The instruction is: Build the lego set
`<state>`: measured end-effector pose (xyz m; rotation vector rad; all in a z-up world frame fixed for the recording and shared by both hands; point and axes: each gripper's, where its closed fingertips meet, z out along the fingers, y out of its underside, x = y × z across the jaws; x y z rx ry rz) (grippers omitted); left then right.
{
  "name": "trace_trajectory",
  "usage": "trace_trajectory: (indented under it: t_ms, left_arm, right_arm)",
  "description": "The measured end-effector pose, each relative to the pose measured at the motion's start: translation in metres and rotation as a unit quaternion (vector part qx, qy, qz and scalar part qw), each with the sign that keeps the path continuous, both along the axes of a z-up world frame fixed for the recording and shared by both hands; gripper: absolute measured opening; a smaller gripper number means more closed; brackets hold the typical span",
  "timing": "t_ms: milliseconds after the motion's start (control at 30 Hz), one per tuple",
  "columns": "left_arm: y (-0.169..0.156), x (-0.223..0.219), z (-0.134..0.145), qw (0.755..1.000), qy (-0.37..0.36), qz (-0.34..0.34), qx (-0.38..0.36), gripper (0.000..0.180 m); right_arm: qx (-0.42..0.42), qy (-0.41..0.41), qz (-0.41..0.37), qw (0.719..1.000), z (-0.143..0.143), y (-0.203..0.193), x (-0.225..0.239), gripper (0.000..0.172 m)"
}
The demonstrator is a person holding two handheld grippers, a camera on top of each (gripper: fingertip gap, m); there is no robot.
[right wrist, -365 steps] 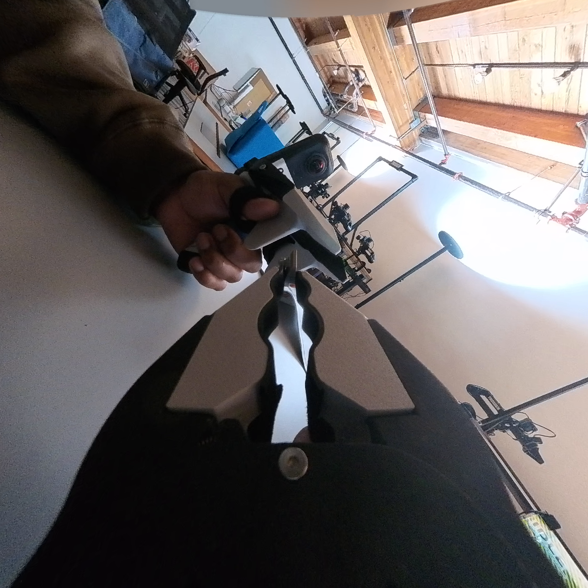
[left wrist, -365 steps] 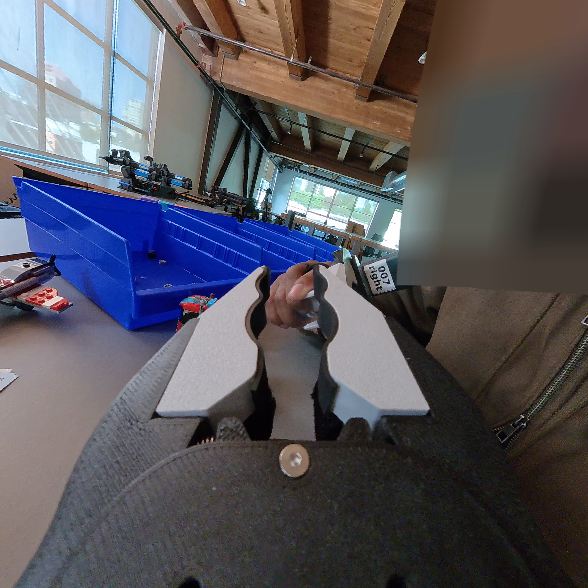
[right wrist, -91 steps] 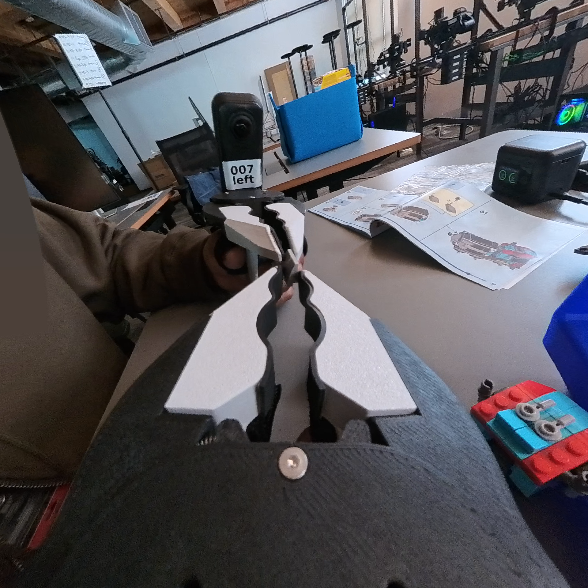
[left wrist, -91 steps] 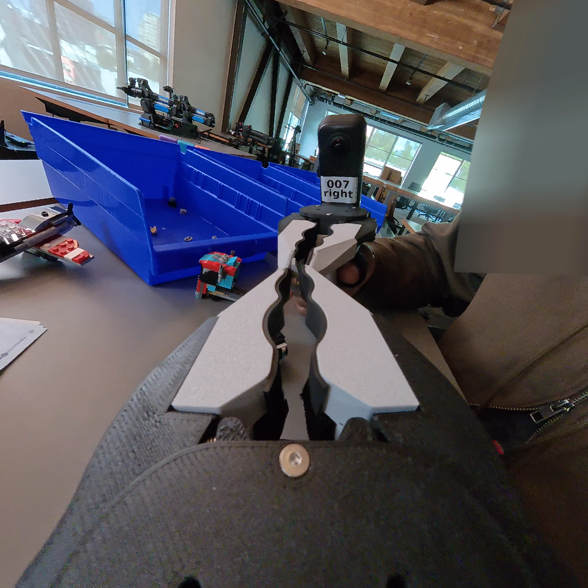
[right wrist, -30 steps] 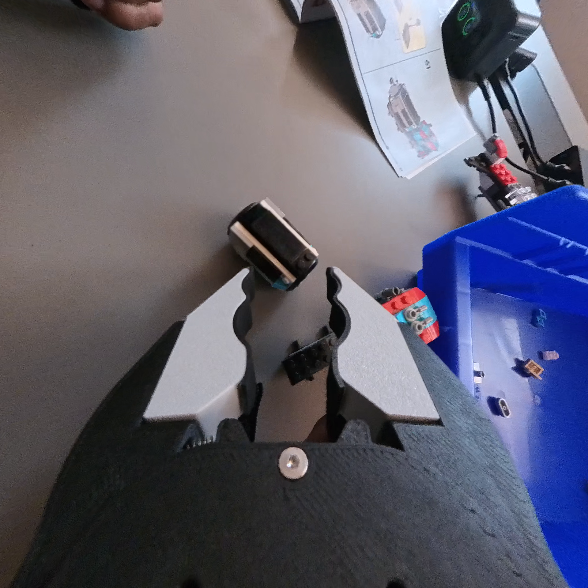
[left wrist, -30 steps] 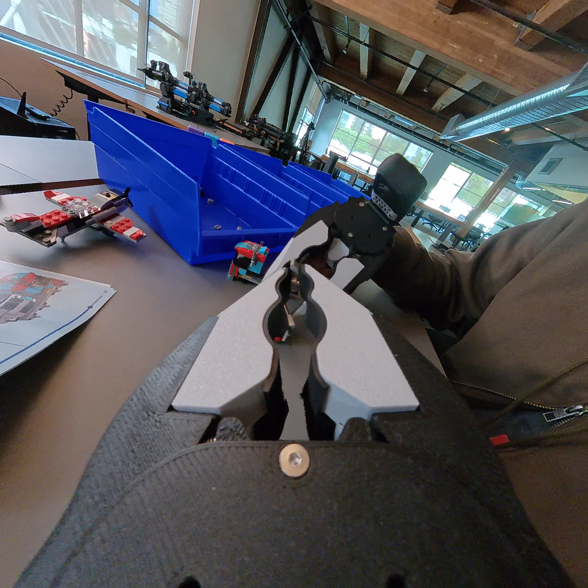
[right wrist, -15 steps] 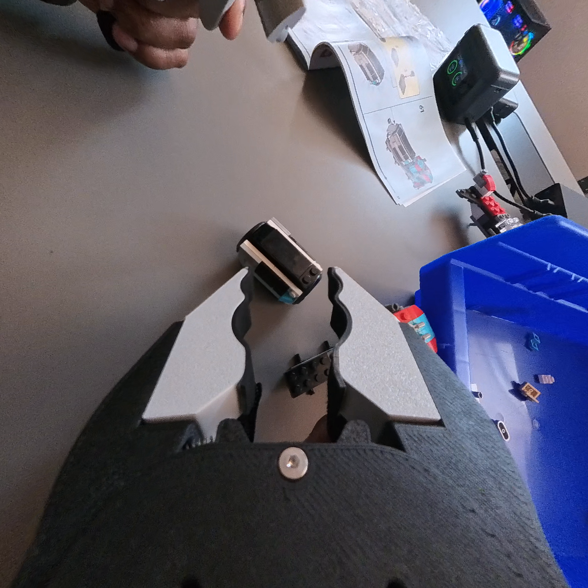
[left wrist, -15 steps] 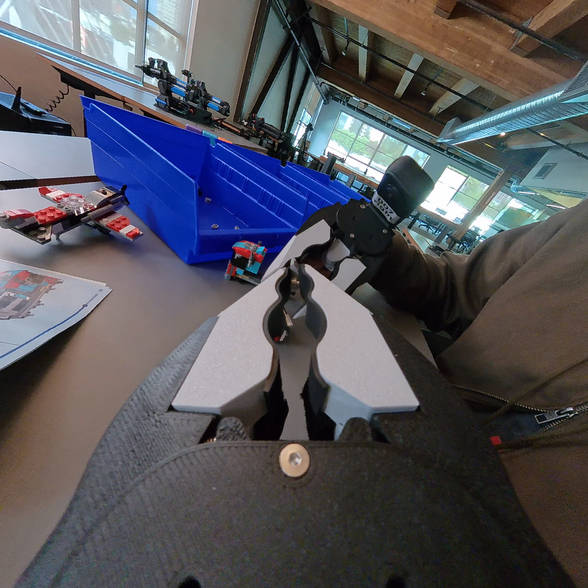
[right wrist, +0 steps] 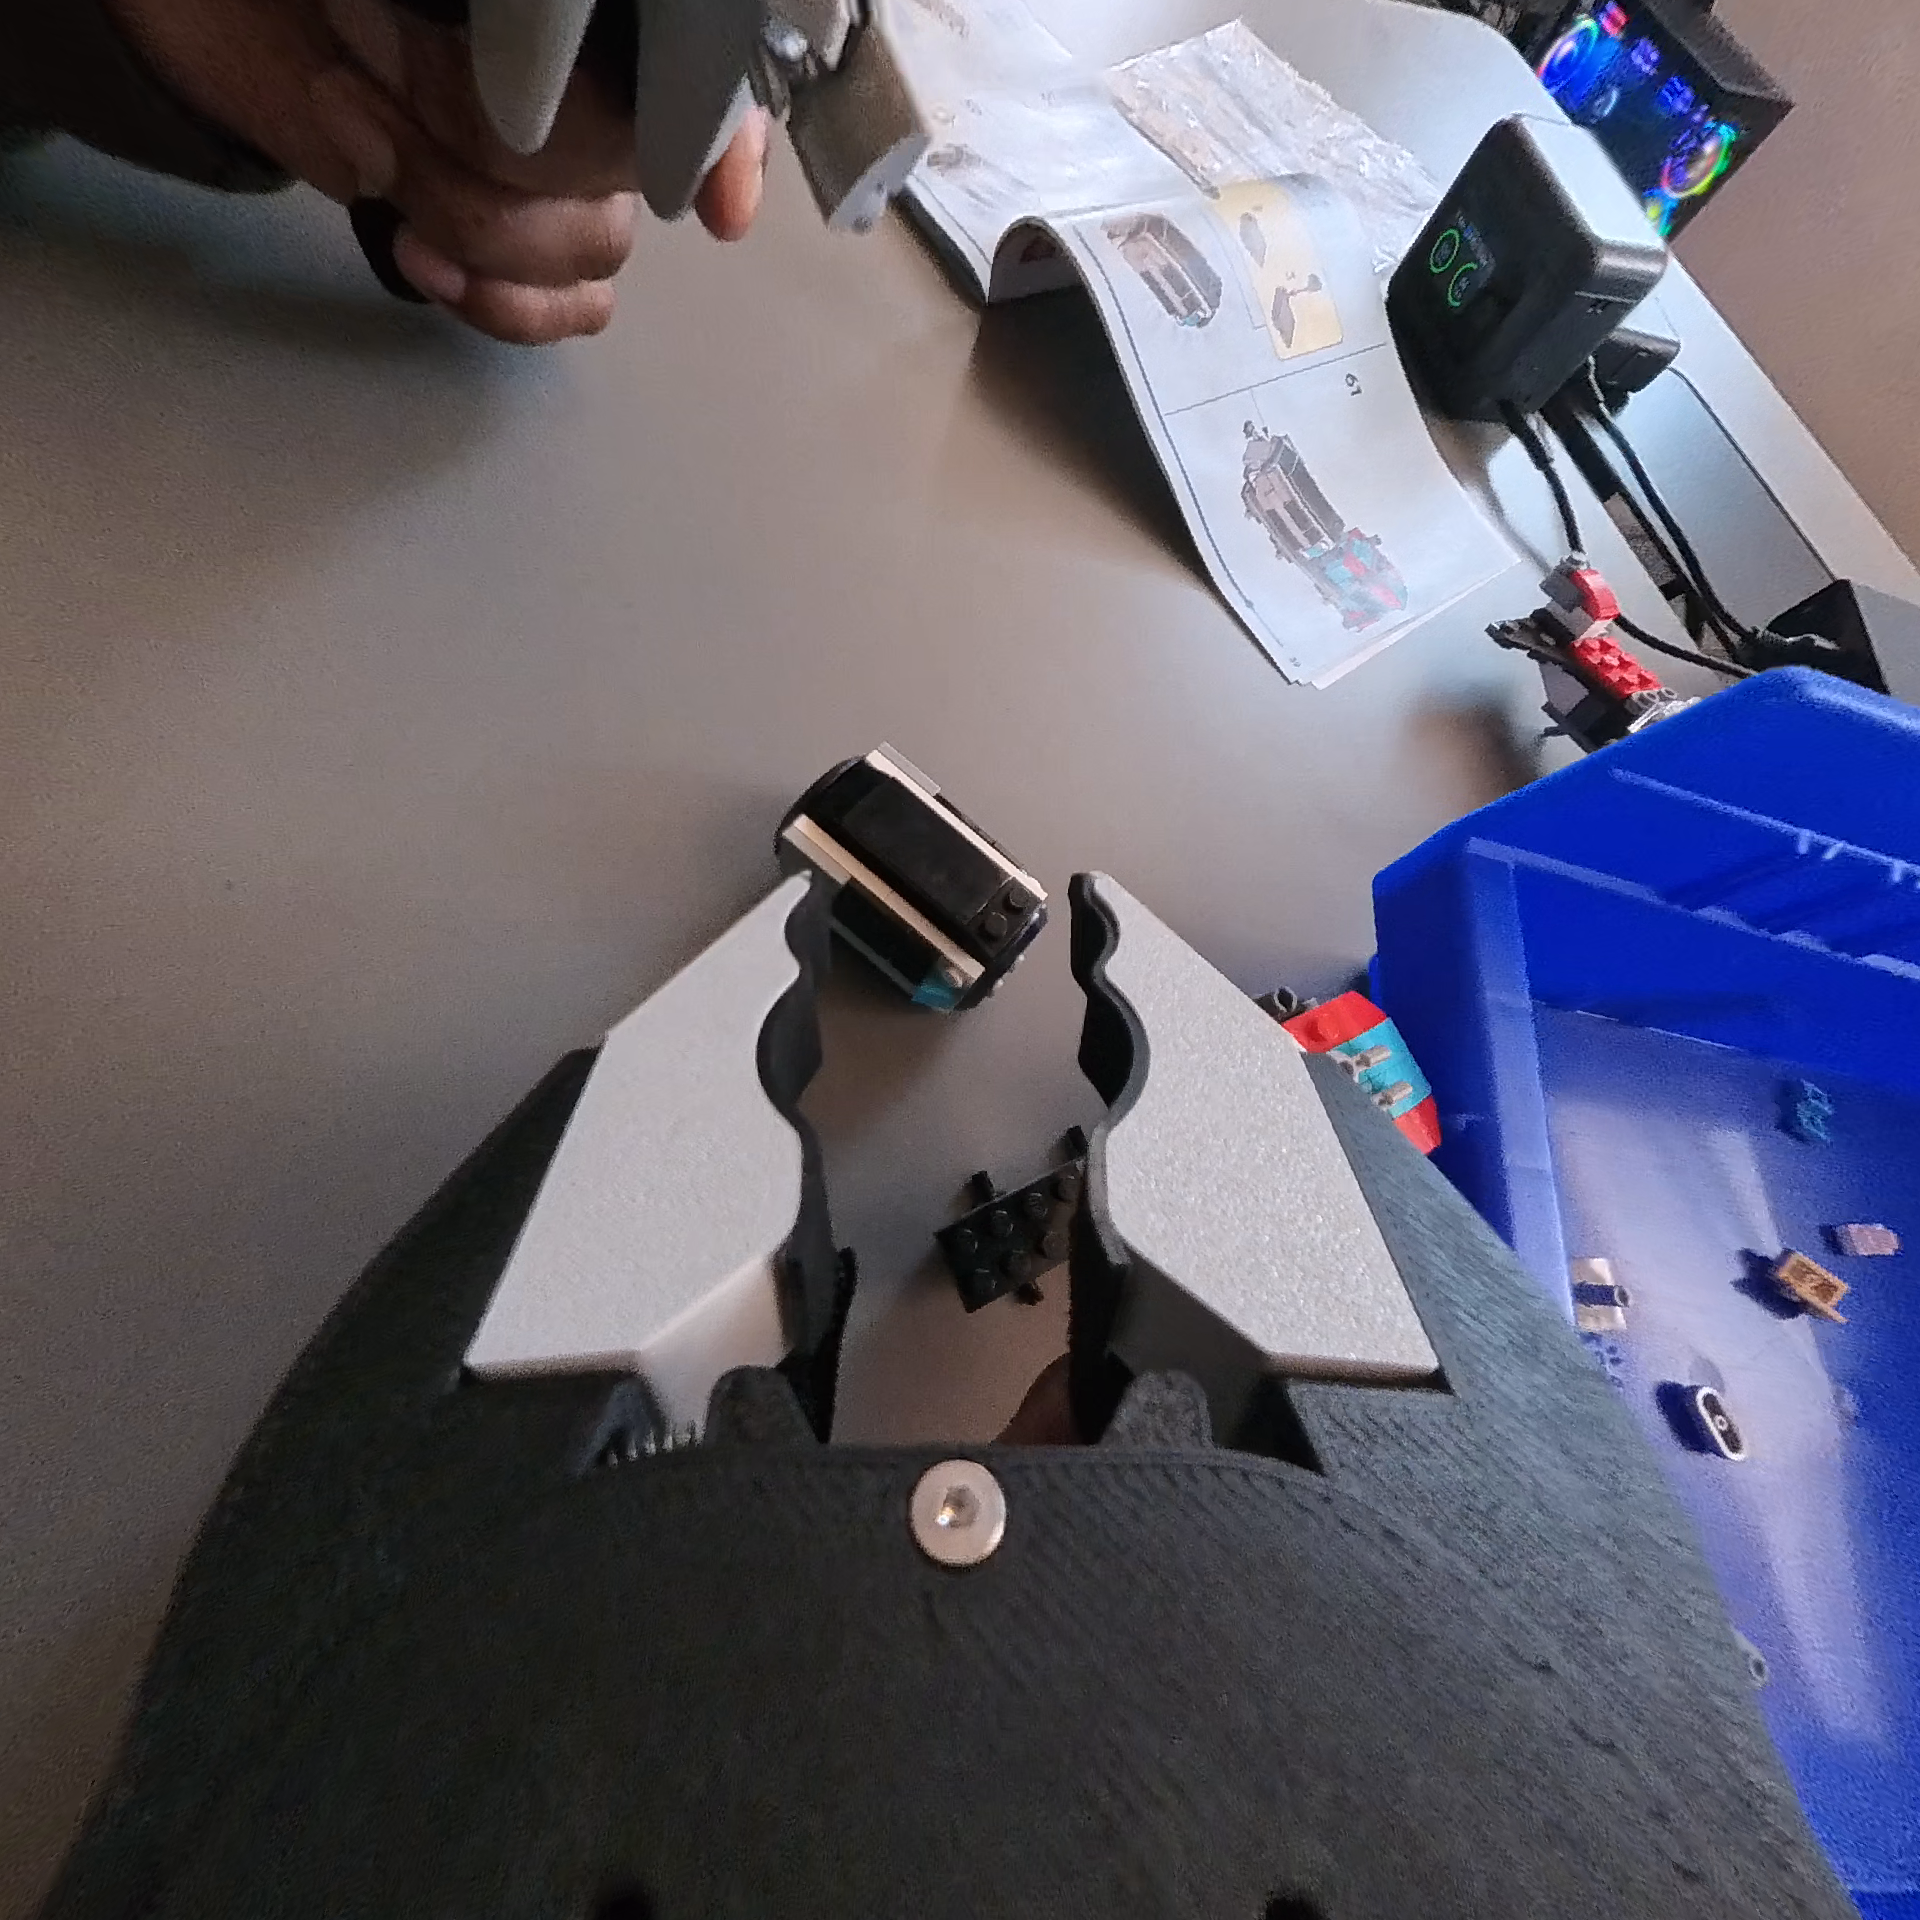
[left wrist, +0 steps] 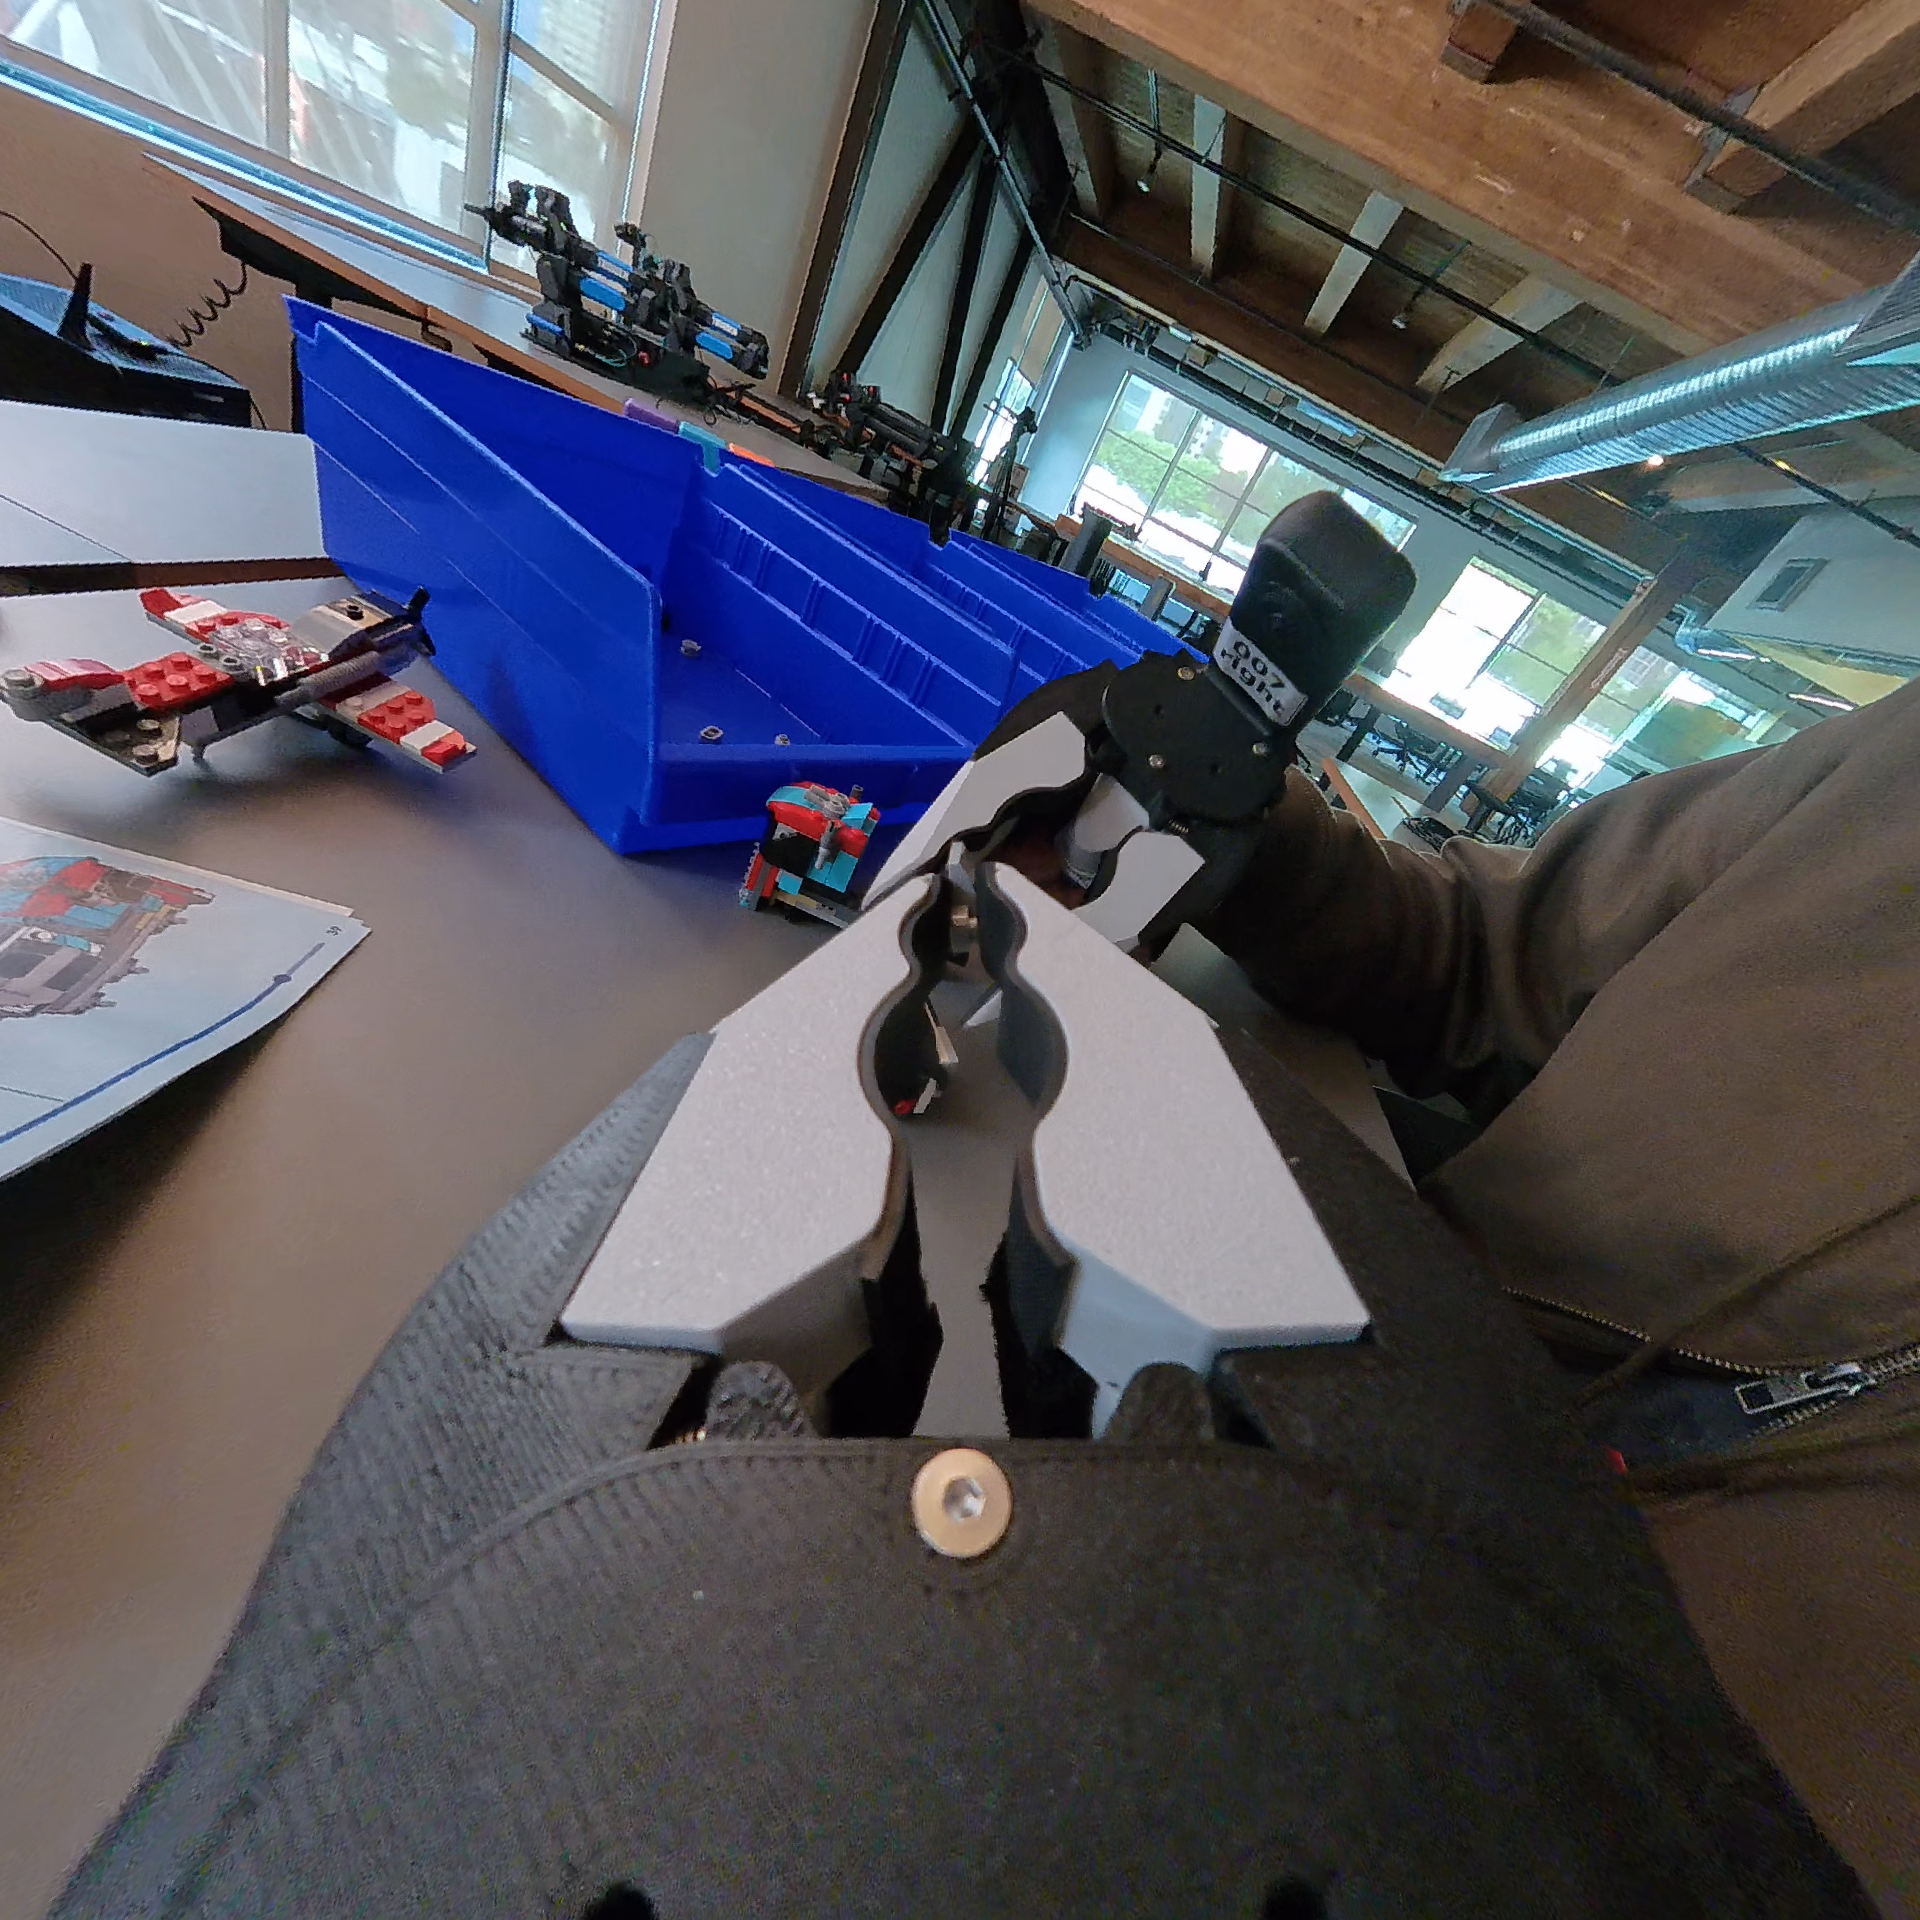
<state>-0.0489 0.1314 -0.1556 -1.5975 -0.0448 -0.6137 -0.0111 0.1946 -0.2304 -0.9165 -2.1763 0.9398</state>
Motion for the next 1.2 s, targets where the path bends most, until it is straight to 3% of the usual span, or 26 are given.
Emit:
trace_trajectory:
  t_ms: [600,1200]
  left_arm:
    - [0.001,-0.038,-0.020,0.990,-0.104,0.081,-0.041,0.005]
    - [-0.009,-0.067,-0.013,0.976,-0.187,0.112,-0.009,0.005]
  right_arm:
    - [-0.118,0.018,-0.018,0.993,0.018,0.009,-0.001,0.048]
    - [-0.229,0.009,-0.014,0.973,0.025,0.021,-0.004,0.048]
